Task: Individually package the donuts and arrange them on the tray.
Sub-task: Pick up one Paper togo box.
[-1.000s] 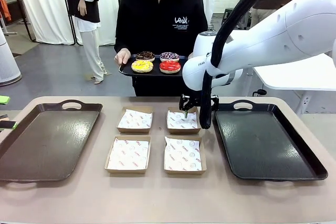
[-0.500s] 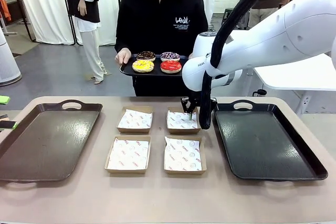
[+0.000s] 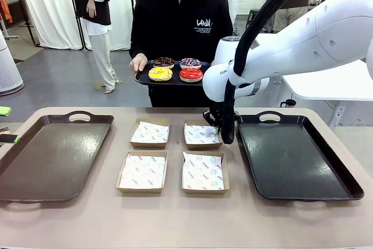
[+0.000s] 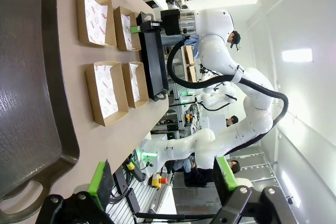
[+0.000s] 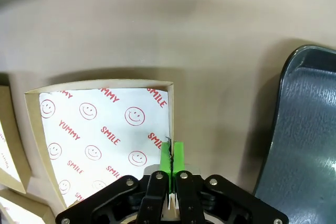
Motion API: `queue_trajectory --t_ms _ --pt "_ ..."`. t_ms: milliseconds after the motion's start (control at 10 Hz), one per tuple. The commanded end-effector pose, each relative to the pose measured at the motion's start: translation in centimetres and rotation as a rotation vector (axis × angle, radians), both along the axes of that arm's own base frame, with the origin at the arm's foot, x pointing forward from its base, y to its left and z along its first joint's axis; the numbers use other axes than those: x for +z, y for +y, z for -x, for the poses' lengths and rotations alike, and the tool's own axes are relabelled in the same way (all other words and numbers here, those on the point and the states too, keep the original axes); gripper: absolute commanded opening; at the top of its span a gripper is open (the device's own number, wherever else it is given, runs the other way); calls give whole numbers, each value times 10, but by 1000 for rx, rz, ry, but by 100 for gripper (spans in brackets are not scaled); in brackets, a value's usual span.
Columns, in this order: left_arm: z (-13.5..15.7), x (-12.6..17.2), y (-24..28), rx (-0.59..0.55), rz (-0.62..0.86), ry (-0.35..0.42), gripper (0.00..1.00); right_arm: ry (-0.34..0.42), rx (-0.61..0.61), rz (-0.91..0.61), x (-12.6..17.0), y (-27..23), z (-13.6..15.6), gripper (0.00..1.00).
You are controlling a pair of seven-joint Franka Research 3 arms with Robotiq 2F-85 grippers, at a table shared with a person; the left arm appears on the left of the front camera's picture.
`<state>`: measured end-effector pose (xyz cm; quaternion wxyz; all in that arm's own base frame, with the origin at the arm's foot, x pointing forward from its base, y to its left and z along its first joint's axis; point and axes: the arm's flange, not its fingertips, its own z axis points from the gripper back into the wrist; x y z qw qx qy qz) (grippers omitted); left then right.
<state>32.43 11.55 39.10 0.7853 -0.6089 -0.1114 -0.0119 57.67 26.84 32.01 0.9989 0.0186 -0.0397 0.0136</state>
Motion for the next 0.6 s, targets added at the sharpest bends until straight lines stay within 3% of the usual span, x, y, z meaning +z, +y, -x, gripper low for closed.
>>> queue_trajectory --t_ms 0,200,500 --pt "1 2 1 3 14 -9 100 4 -32 -7 -1 1 -6 0" --pt "1 2 1 3 14 -9 100 37 -81 2 20 3 5 0" --pt "1 2 1 3 14 -9 100 20 7 55 92 8 26 0"
